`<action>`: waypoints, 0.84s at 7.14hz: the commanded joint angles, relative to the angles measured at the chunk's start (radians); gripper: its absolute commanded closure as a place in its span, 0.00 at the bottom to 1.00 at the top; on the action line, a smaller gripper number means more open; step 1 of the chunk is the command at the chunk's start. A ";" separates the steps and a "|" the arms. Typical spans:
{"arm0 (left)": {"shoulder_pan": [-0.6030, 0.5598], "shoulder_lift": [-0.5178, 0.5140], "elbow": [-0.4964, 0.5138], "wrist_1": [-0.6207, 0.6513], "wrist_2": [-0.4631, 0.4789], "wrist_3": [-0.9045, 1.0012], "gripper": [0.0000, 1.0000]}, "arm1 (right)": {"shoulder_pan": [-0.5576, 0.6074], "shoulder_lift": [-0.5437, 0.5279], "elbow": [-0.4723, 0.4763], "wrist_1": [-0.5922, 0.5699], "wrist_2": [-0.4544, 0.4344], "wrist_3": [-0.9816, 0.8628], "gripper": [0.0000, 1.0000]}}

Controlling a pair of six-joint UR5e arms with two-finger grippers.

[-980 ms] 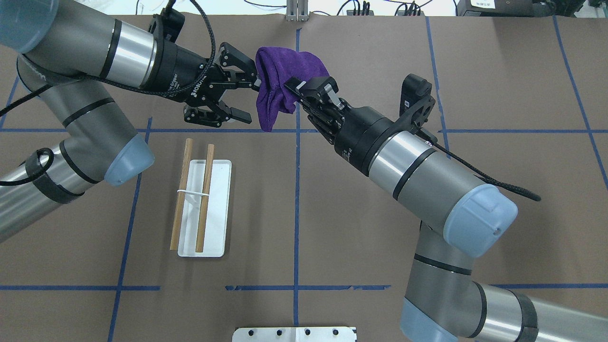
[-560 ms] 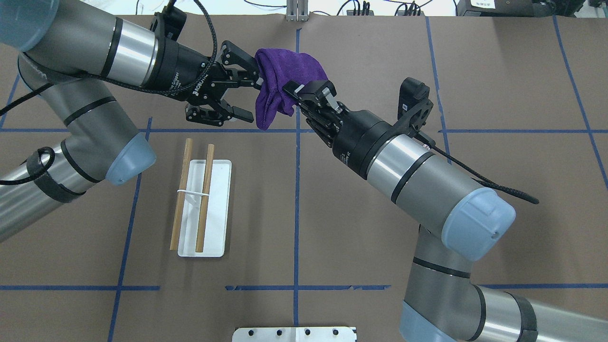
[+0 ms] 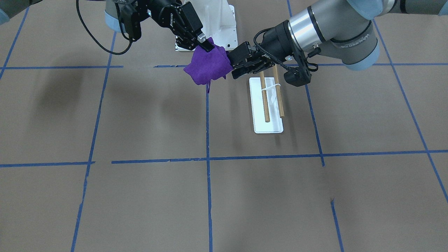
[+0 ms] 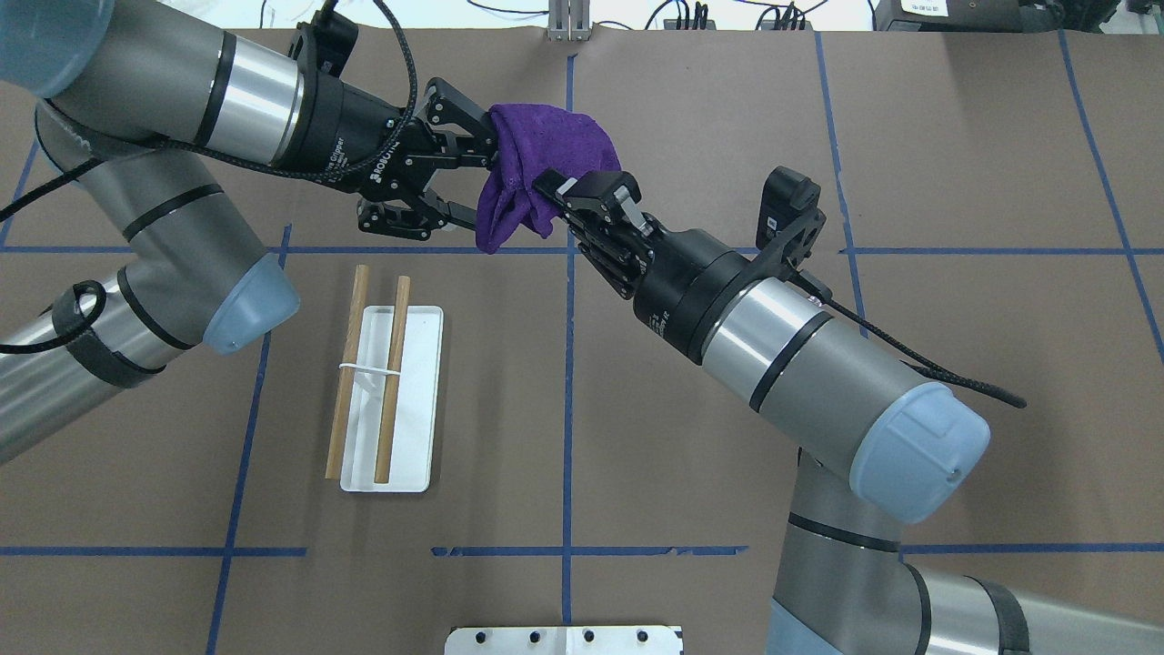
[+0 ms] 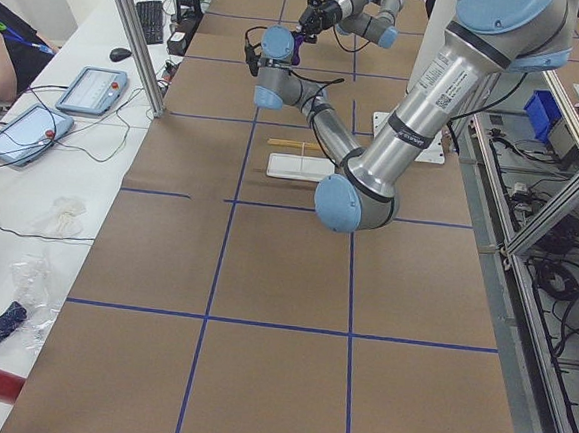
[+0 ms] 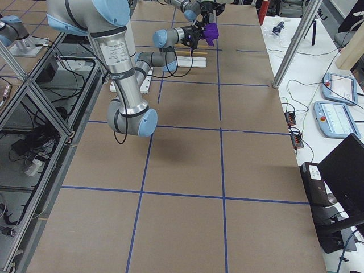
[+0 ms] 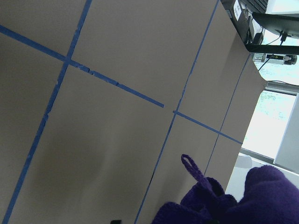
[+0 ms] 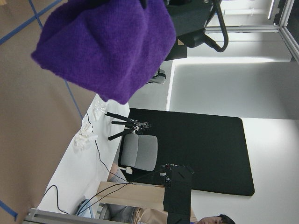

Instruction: Hang towel on rack

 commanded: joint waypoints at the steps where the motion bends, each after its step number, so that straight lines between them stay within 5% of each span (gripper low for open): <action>1: -0.003 0.000 0.000 0.001 0.000 0.001 0.33 | -0.010 -0.006 0.000 0.016 0.000 -0.009 1.00; 5: -0.004 -0.003 0.002 0.001 0.000 -0.001 0.33 | -0.022 -0.002 0.000 0.016 -0.002 -0.018 1.00; 6: -0.004 -0.003 0.002 0.001 0.000 -0.001 0.44 | -0.022 -0.002 0.000 0.016 -0.002 -0.018 1.00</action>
